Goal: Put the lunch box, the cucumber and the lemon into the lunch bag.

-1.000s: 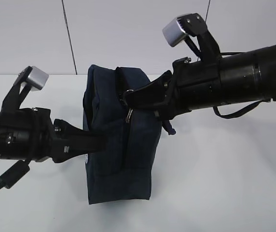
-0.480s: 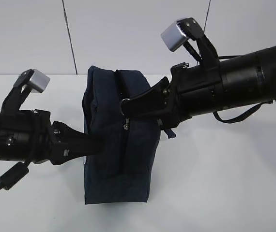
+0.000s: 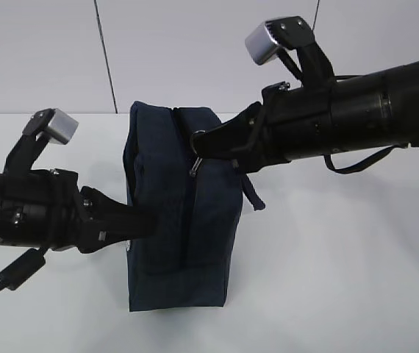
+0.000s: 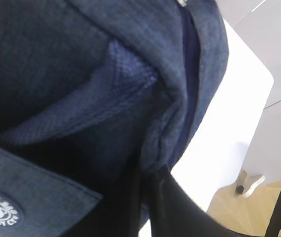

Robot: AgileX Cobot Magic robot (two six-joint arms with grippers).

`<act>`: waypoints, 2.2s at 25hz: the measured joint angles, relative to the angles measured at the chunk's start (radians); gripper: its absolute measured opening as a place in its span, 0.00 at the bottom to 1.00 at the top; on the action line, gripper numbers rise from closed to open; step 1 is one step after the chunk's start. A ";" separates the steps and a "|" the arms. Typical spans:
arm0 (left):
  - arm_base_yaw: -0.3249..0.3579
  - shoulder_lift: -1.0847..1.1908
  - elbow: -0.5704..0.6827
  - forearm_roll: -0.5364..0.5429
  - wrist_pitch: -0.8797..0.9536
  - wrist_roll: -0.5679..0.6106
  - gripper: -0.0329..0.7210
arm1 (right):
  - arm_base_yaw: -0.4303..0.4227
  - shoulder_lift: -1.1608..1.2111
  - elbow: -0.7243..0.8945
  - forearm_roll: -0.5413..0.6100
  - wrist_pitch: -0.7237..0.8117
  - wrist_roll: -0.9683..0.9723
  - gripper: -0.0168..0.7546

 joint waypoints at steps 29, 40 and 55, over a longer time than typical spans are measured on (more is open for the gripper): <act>0.000 0.064 -0.003 0.009 0.024 0.000 0.04 | 0.000 0.308 -0.377 0.035 -0.076 -0.036 0.03; 0.000 0.066 -0.004 0.025 0.019 0.000 0.04 | -0.079 0.414 -0.490 0.079 -0.075 -0.016 0.03; 0.054 0.008 -0.008 0.038 -0.187 0.000 0.04 | -0.183 0.436 -0.499 -0.172 0.083 0.145 0.03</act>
